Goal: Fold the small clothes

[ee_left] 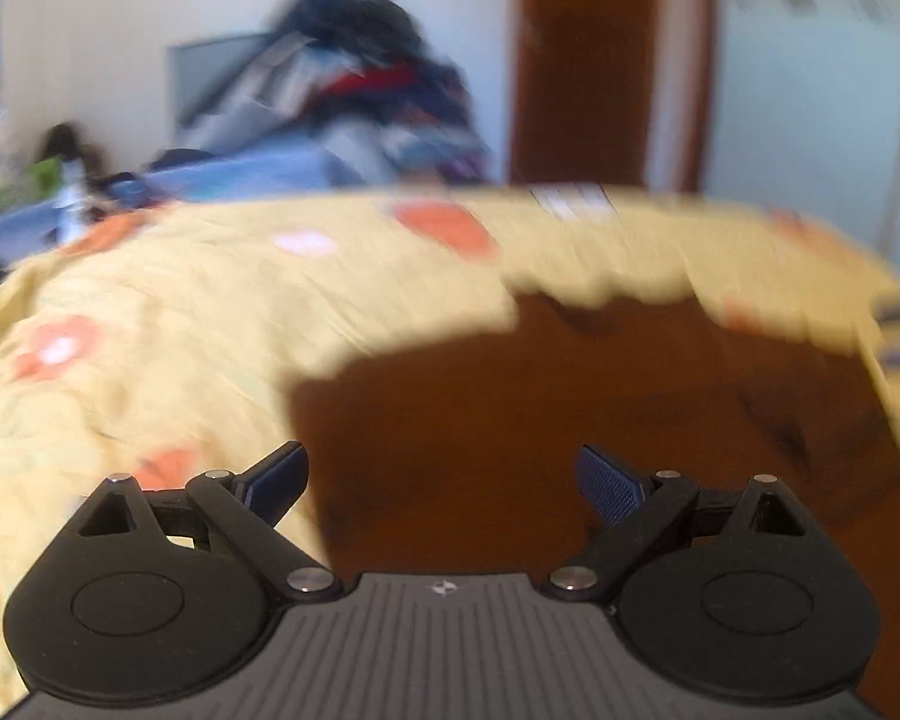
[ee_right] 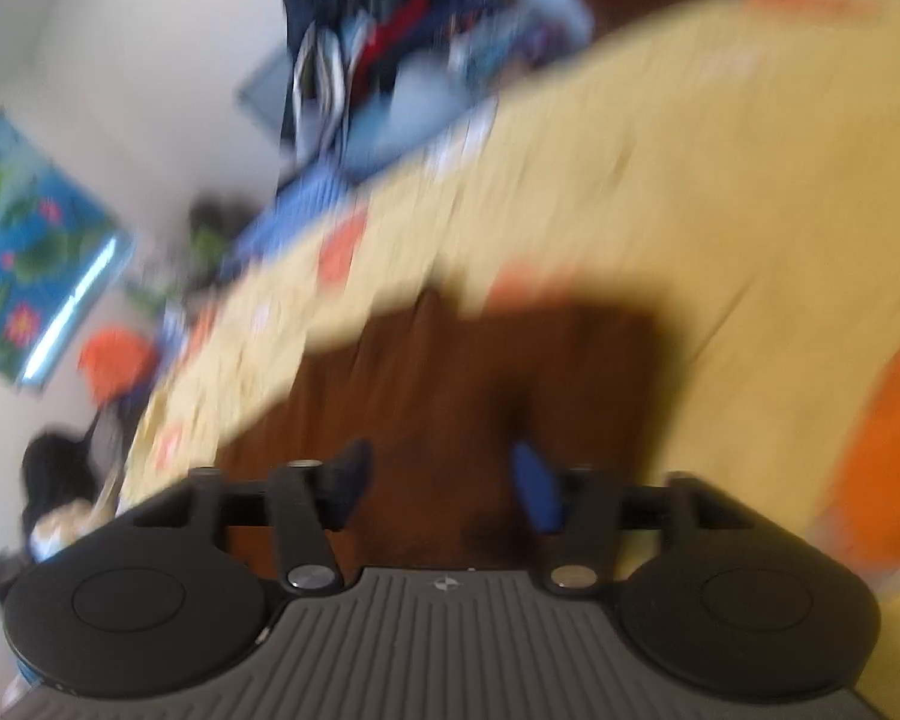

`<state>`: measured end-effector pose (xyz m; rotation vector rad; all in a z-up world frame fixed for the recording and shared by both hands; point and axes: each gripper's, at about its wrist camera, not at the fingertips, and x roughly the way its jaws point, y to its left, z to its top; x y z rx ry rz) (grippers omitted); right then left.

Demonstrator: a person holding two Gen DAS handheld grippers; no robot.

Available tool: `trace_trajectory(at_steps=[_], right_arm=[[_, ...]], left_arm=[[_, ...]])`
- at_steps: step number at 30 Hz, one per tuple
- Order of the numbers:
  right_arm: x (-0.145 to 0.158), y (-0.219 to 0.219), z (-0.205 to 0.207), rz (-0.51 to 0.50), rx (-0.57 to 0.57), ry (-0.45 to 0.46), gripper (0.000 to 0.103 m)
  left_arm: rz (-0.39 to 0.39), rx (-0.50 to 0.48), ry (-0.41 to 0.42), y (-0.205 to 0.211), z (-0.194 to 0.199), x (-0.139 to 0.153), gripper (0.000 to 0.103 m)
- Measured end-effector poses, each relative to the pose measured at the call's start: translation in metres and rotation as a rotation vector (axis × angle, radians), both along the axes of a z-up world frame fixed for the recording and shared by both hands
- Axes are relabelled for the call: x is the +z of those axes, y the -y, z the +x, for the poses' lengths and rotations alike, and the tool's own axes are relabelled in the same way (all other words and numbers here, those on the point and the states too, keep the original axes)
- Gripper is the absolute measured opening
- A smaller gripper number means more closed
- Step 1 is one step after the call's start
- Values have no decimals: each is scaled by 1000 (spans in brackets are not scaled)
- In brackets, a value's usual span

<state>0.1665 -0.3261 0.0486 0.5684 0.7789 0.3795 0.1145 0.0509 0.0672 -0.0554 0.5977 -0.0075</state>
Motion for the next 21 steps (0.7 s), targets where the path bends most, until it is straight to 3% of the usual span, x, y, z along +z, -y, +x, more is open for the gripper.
trace_trajectory(at_steps=[2, 4, 6, 7, 8, 9, 10, 11, 13, 15, 17, 19, 21], right_arm=[[3, 20, 11, -70, -88, -7, 70], [-7, 27, 27, -129, -112, -72, 69], [-23, 23, 38, -122, -89, -126, 58], [-29, 17, 41, -108, -72, -134, 54], [-32, 13, 40, -102, -62, -107, 38], [-35, 7, 42, -88, -35, -111, 11], [-39, 3, 43, -85, -29, -120, 12], [-38, -3, 42, -117, -36, -91, 12], [-39, 2, 43, -144, -68, -70, 10], [-48, 25, 47, -25, -111, -92, 7], [-49, 21, 43, -31, -114, -80, 8], [-42, 14, 38, -49, -102, -98, 21], [-29, 15, 22, -14, -69, -98, 49]], left_arm=[[-110, 120, -26, -31, 15, 3, 97], [-215, 205, -115, -56, 35, -8, 96], [-301, 207, -214, -69, 49, -25, 94], [-284, 197, -214, -65, 51, -29, 89], [-240, 175, -208, -58, 51, -30, 68], [-196, 155, -211, -51, 54, -29, 58], [-155, 138, -215, -44, 55, -28, 28], [-112, 139, -219, -39, 55, -29, 18], [-55, 120, -207, -33, 51, -33, 18], [7, 107, -184, -27, 47, -34, 18], [67, 100, -173, -22, 48, -29, 18], [71, 118, -175, -21, 39, -23, 19], [38, 109, -161, -24, 16, -13, 20]])
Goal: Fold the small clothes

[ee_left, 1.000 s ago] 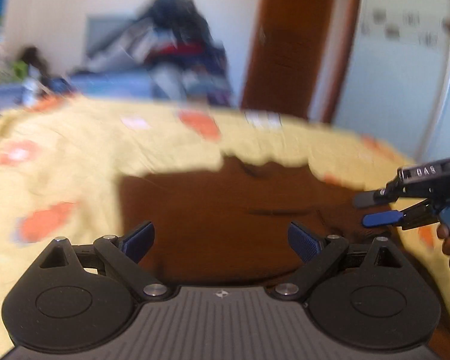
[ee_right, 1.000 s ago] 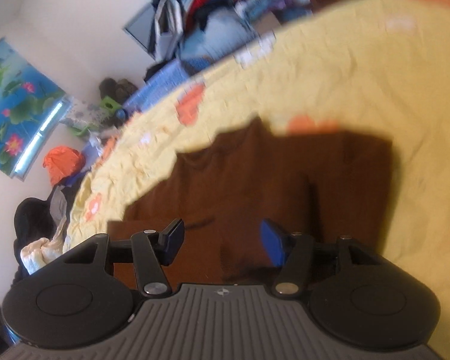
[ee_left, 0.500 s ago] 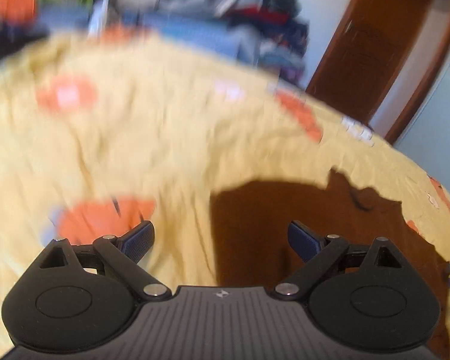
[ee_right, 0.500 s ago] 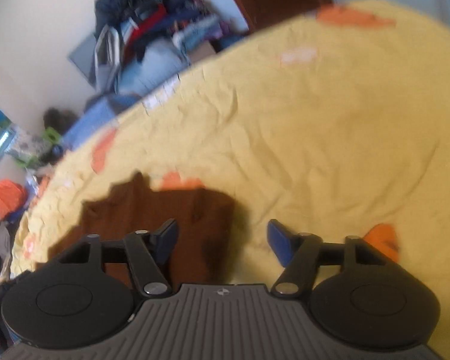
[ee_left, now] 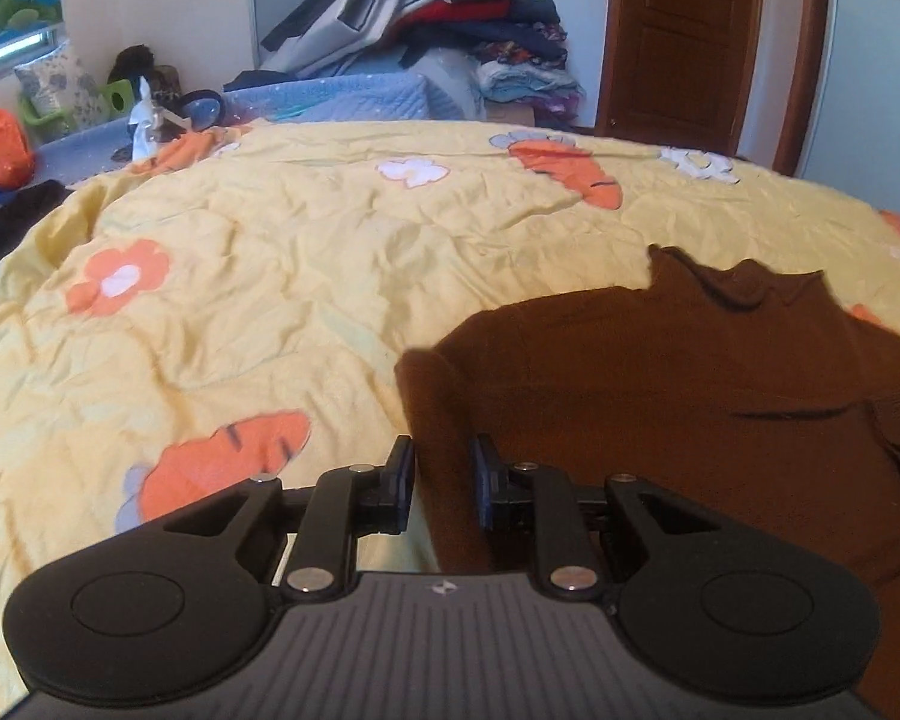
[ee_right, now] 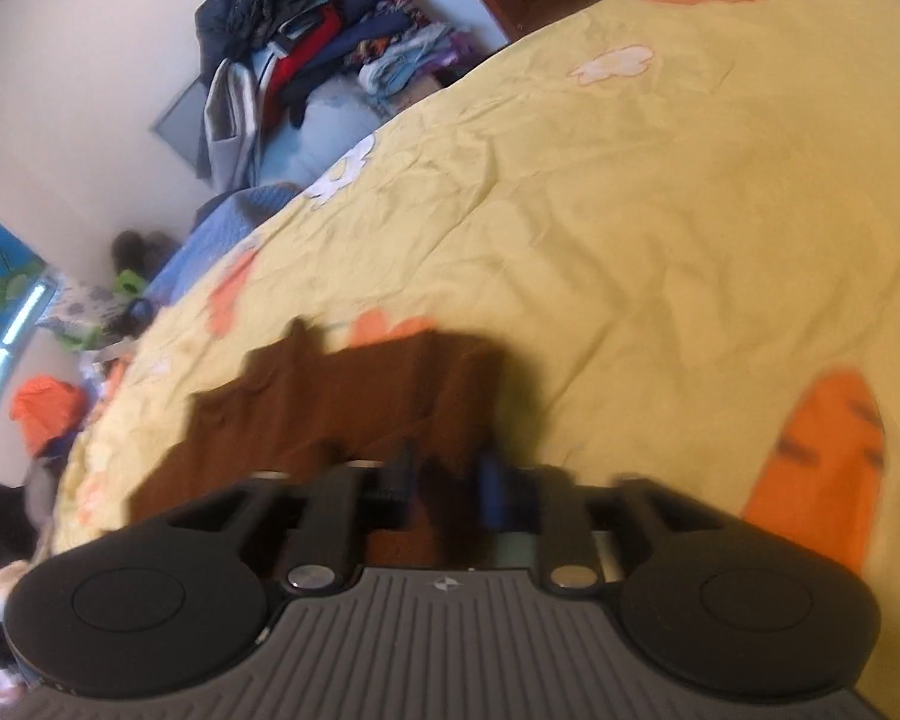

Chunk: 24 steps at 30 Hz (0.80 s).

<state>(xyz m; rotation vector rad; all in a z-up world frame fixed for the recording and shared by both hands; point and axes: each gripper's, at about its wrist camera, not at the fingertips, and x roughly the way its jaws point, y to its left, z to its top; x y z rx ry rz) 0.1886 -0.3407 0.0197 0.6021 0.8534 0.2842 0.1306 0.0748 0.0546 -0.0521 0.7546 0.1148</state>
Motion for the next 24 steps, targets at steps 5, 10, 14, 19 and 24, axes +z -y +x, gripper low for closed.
trace_trajectory(at_steps=[5, 10, 14, 19, 24], right_arm=[[18, -7, -75, -77, 153, 54, 62], [0, -28, -104, -247, 184, 68, 10], [-12, 11, -110, -124, 56, 53, 4], [-4, 8, -126, -62, 54, 14, 45], [3, 14, -174, 22, 114, -24, 80]], left_arm=[[-54, -65, 6, 3, -66, -6, 69], [75, -57, 24, 17, -76, -26, 30], [109, -55, 26, 9, -81, -24, 30], [-43, -73, -58, 3, -104, -15, 58], [-295, -39, -57, -18, -165, -19, 85]])
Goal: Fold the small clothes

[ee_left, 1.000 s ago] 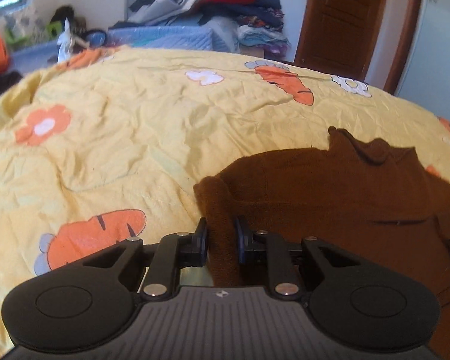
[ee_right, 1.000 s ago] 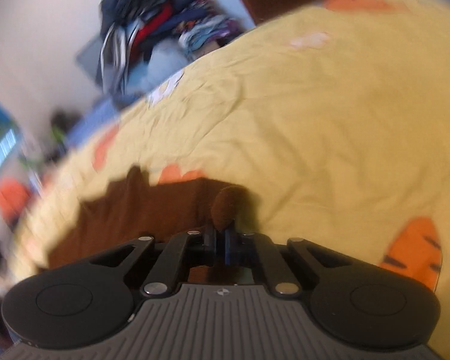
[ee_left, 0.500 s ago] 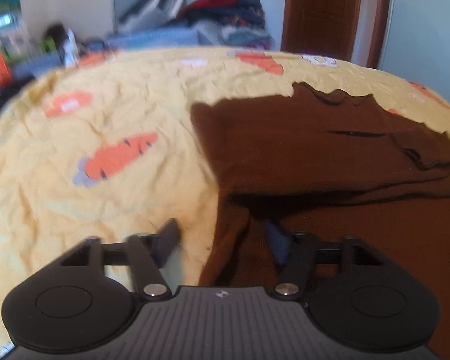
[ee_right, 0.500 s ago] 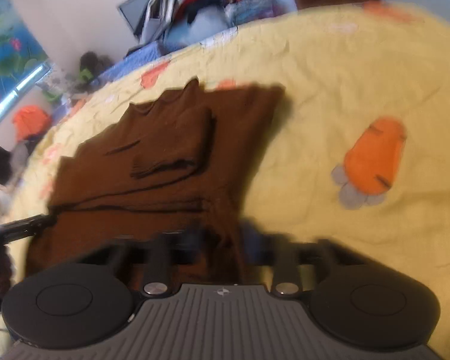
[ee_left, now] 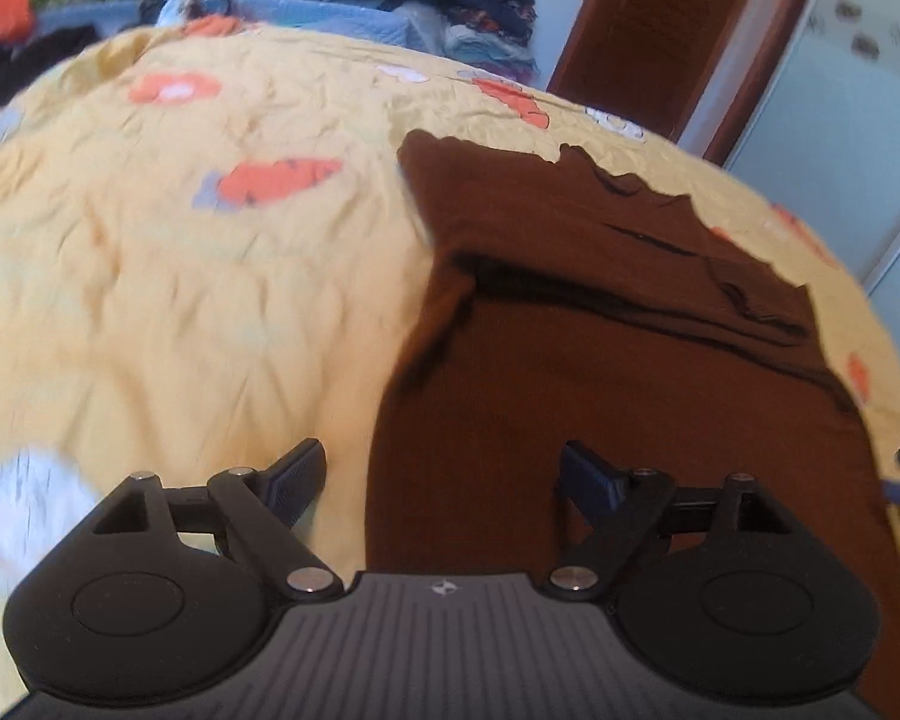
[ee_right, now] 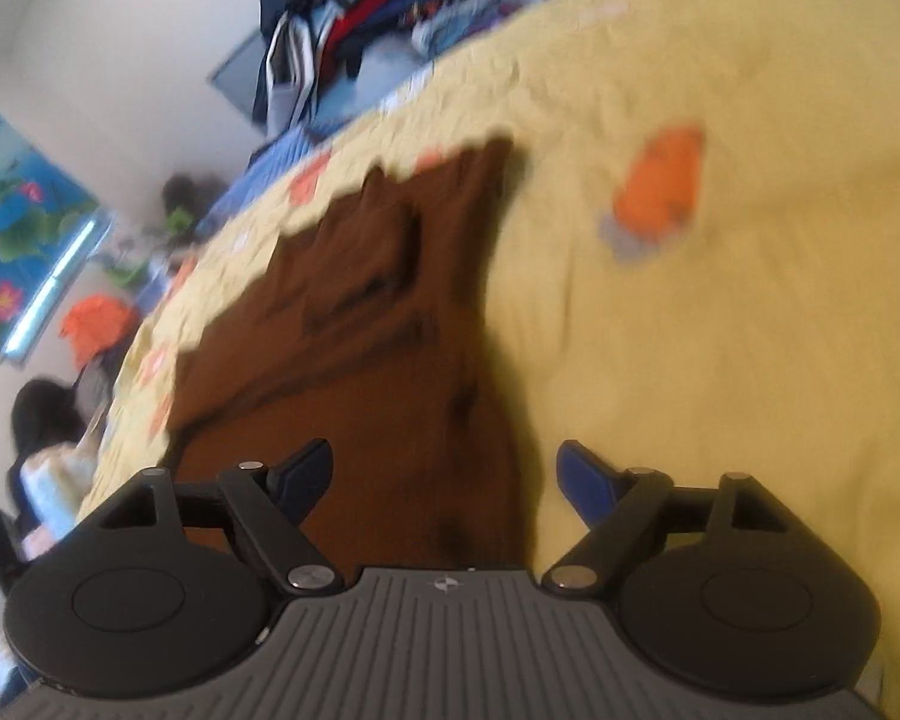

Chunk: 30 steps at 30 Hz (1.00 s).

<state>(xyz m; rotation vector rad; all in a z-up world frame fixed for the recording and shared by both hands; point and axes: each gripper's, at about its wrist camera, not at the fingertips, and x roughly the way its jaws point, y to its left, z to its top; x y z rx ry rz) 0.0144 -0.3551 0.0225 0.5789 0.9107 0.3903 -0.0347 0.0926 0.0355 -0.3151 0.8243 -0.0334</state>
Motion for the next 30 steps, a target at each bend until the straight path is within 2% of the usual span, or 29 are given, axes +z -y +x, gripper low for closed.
trace_trajectory(at_steps=[2, 3, 4, 5, 6, 7, 8, 9, 12, 14, 16, 17, 18, 20, 23, 26, 27, 28, 29, 30], right_arm=[[-4, 4, -14, 47, 20, 2, 77], [-6, 4, -18, 62, 23, 2, 75], [-6, 4, -21, 68, 16, 2, 74], [-6, 4, -20, 64, 10, -4, 57], [-9, 3, -17, 58, 11, -32, 11], [-14, 1, -14, 27, 7, -71, 6], [-17, 2, -15, 19, 8, -41, 6], [-18, 5, -20, 13, -6, -23, 6], [-21, 22, -28, 42, -74, -15, 5], [-26, 29, -33, 84, -94, -20, 7], [-25, 29, -42, 129, -104, -44, 22], [-22, 28, -48, 150, -98, -51, 40], [-19, 27, -55, 171, -83, -46, 62], [-14, 23, -68, 192, -39, -41, 79], [-11, 14, -83, 164, 16, -53, 78], [-11, 5, -93, 202, 53, -77, 78], [-11, 1, -95, 195, 66, -75, 74], [-10, -3, -97, 172, 66, -63, 67], [-10, -6, -96, 148, 69, -72, 38], [-15, -8, -94, 126, 72, -106, 11]], left_arm=[[-24, 0, 5, 4, -12, 0, 83], [-5, -3, 10, 8, -14, 0, 80], [42, -7, 17, 14, -14, 0, 64], [112, -8, 21, 21, -13, 0, 37], [182, -2, 17, 25, -10, 1, 25], [209, -2, 11, 25, -8, 1, 14], [211, -5, 6, 21, -7, 2, 7], [220, -3, 2, 18, -7, 2, 7], [239, -21, 8, 11, -15, 2, 7], [202, -38, -2, 10, -23, 7, 7], [61, -62, -26, 3, -31, 11, 10], [-12, -71, -38, -2, -36, 12, 15], [-73, -74, -49, -7, -41, 12, 18], [-158, -54, -71, -17, -51, 8, 31], [-243, -28, -117, -28, -60, -3, 32], [-313, -2, -115, -34, -67, -9, 31], [-306, 1, -114, -33, -68, -8, 31], [-265, 8, -116, -30, -68, -7, 12], [-195, 19, -126, -27, -68, -6, 6], [-165, 11, -115, -26, -68, -5, 6]])
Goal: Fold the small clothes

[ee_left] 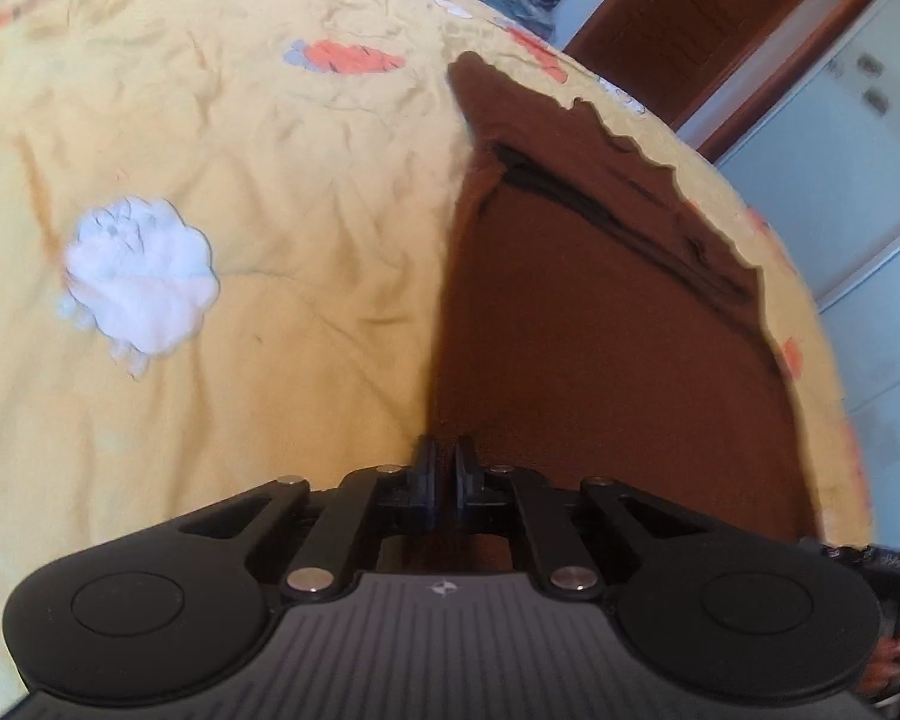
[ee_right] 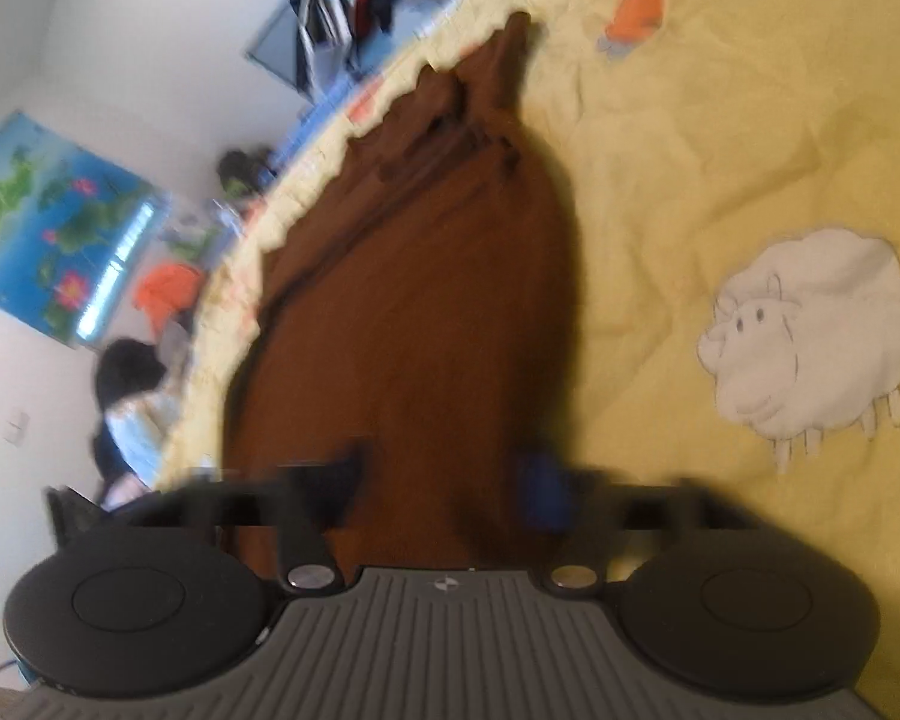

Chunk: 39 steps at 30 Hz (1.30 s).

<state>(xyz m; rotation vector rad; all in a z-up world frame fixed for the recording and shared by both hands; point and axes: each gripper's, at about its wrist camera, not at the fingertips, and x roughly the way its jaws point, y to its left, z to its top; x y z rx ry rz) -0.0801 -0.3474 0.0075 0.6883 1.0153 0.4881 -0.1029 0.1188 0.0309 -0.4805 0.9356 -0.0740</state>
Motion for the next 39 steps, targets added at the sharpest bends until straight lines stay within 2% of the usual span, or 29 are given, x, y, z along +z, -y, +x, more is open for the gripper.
trace_trajectory(at_steps=[2, 6, 7, 8, 9, 10, 11, 12, 15, 16, 17, 18, 19, 20, 23, 26, 28, 29, 30, 31, 32, 33, 34, 35, 36, 37, 38, 39], right_arm=[[-6, 8, -3, -10, -22, 19, 8], [-13, 30, -10, 54, -87, -9, 8], [-13, 31, -14, 69, -96, -20, 12], [-12, 31, -17, 85, -96, -25, 25], [-8, 30, -23, 97, -88, -24, 44], [-5, 29, -28, 116, -74, -14, 56], [-1, 28, -34, 127, -61, -3, 75], [3, 26, -39, 120, -46, 5, 80], [6, 16, -50, 101, 4, -10, 79], [4, 12, -53, 109, 18, -13, 78], [4, 8, -56, 105, 30, -7, 70], [3, 4, -58, 88, 39, -6, 49], [1, 2, -58, 64, 41, -14, 34], [-4, 1, -57, 40, 38, -36, 11], [-12, 19, -60, 79, 2, -22, 8], [-16, 31, -65, 101, -27, -31, 6], [-17, 31, -69, 127, -39, -54, 12], [-17, 31, -71, 152, -36, -67, 27], [-15, 31, -74, 181, -30, -68, 50], [-11, 30, -77, 212, -19, -57, 60], [-7, 27, -80, 225, -4, -47, 75], [-3, 22, -80, 217, 11, -50, 78], [-2, 15, -79, 195, 27, -60, 77], [-1, 9, -78, 176, 37, -56, 70], [-2, 5, -75, 170, 48, -62, 48], [-7, 2, -72, 159, 57, -87, 27], [-12, -1, -68, 143, 64, -111, 14], [-13, -2, -68, 127, 65, -95, 14]], left_arm=[[45, 5, 4, -5, -2, 3, 5], [28, -16, 1, -11, -12, 7, 6], [8, -21, -6, -11, -17, 8, 10], [-26, -33, -20, -10, -21, 7, 21], [-62, -42, -30, -9, -26, 5, 30], [-97, -46, -30, -9, -32, 3, 47], [-126, -50, -12, -7, -41, 2, 64], [-146, -56, -5, -5, -47, 2, 68], [-150, -72, 7, 8, -62, 0, 67], [-123, -83, 13, 14, -65, 0, 57], [-90, -92, 5, 19, -65, 0, 22], [-61, -90, -24, 21, -63, -3, 6], [-62, -82, -29, 18, -62, -6, 4], [-62, -77, -26, 14, -61, -6, 4], [4, -64, -20, 2, -63, -2, 4], [-25, -85, -35, -2, -68, -3, 4], [-69, -107, -47, 2, -74, -4, 8], [-124, -126, -68, 5, -76, -7, 18], [-191, -139, -69, 6, -79, -10, 28], [-241, -142, -49, 8, -83, -11, 50], [-276, -143, -31, 10, -86, -11, 66], [-284, -139, -21, 13, -87, -11, 68], [-264, -136, -13, 18, -88, -10, 66], [-238, -141, -7, 23, -88, -8, 61], [-206, -145, -11, 28, -85, -7, 44], [-164, -146, -41, 32, -81, -8, 5], [-143, -141, -68, 32, -77, -10, 5], [-150, -133, -66, 29, -75, -9, 5]])
